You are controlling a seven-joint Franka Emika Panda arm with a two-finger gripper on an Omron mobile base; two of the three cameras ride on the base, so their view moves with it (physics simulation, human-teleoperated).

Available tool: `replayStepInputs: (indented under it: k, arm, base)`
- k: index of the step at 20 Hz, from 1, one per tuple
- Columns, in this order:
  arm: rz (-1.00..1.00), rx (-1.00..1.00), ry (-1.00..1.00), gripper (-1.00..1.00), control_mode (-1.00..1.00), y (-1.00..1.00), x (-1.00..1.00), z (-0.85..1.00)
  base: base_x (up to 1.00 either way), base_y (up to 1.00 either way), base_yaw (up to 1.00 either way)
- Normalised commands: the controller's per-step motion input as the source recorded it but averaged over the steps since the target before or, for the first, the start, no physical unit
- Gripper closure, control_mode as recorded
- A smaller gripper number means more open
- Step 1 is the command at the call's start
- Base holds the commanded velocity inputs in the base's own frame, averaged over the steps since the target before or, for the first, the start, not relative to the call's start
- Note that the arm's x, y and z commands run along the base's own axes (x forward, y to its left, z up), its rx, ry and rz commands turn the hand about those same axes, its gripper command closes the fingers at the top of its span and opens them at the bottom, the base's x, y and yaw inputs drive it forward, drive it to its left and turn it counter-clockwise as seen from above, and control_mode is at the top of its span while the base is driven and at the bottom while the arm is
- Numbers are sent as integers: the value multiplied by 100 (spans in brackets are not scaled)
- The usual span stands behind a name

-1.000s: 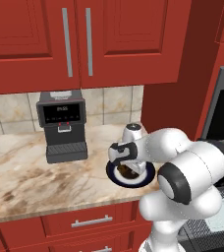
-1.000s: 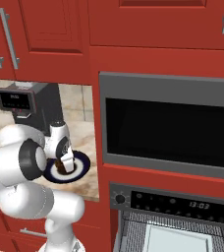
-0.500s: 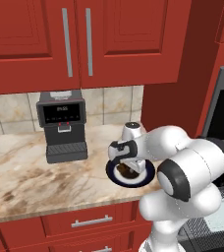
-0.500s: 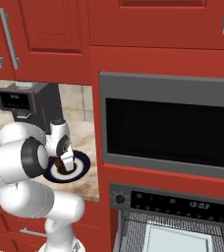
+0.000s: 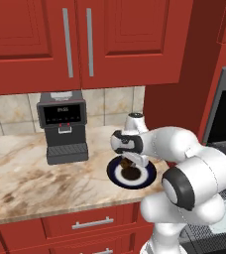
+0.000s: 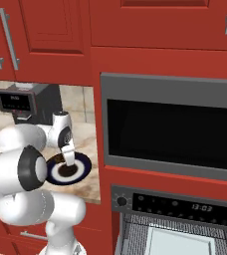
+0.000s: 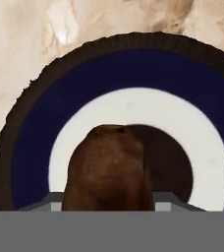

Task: Place the sweet potato on the bottom rack of the oven.

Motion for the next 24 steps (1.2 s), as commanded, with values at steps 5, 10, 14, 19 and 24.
replayStepInputs:
  k: [5,10,14,19,24]
  arm:
    - [0,-1,0,100,-100,0,-60,89]
    - [0,0,-3,100,-100,-7,-94,82]
    - [0,0,-3,100,-100,-5,-88,97]
    - [0,1,0,100,-100,-36,-98,72]
    - [0,0,-4,100,-100,-26,-99,27]
  base:
    - [0,0,0]
    - [0,0,0]
    - [0,0,0]
    - [0,0,0]
    - [0,0,0]
